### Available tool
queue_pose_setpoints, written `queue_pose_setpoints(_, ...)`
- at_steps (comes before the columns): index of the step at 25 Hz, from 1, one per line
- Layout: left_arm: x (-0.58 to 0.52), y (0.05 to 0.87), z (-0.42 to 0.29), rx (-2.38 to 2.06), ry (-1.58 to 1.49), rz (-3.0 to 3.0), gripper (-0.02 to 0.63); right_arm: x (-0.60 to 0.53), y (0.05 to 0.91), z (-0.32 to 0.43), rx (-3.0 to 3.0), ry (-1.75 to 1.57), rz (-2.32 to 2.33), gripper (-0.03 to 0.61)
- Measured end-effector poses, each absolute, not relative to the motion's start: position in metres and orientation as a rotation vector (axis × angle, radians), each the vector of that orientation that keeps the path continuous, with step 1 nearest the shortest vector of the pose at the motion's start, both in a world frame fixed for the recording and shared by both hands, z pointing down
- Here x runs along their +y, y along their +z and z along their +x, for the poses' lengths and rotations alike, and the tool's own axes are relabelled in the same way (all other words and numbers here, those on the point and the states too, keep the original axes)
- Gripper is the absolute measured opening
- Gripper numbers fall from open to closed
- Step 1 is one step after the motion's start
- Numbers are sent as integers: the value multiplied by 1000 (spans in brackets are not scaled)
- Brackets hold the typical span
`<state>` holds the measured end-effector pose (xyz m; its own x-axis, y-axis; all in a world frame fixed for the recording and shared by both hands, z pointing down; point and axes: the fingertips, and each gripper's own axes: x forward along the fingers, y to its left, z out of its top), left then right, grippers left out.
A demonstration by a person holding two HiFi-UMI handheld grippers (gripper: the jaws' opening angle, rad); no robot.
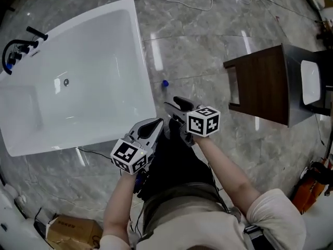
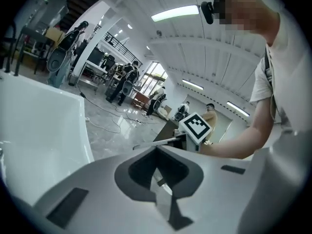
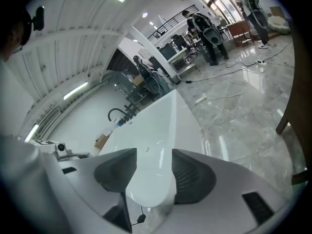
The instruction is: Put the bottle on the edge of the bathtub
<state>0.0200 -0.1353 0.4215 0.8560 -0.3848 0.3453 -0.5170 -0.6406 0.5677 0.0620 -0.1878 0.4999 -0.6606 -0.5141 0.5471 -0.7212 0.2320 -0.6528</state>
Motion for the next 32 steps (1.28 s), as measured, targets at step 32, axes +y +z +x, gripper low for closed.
queue_pose_setpoints(32,-103,252,-93,-922,118,2475,58,-95,284,-55,-2580,770,571,31)
